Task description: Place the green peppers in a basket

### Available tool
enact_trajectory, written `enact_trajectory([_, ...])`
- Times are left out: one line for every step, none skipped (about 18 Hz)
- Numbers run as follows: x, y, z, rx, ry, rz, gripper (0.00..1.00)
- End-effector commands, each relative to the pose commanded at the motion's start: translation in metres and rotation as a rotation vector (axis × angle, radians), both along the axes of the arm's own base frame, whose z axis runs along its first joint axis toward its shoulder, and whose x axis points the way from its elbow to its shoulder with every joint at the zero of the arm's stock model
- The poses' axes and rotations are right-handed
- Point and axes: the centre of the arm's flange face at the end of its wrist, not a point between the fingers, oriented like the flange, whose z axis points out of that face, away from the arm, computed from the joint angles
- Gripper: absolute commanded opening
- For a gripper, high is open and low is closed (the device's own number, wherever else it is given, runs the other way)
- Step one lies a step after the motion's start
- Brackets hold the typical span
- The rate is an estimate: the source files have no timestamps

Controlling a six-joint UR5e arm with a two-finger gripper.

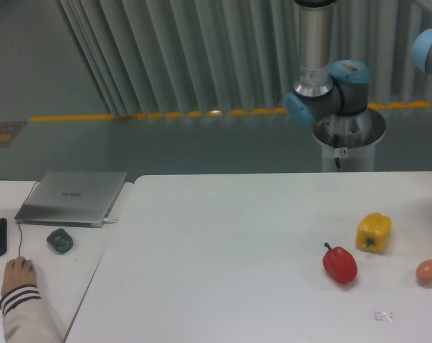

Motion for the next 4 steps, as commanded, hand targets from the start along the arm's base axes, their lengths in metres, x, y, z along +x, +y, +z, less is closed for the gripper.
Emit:
enact_trajectory([0.0010, 0.0012, 0.0000, -0.001, 0.001, -0.003, 1.00])
enact_trajectory([0.0007, 0.0013, 0.0007, -0.001, 0.002, -0.003, 1.00])
enact_trajectory([0.0001, 0.0005, -0.0008, -0.003, 0.000, -0.003, 1.00])
enact_trajectory([-0.0003, 0.0007, -0.0016, -0.004, -0.002, -0.005, 1.00])
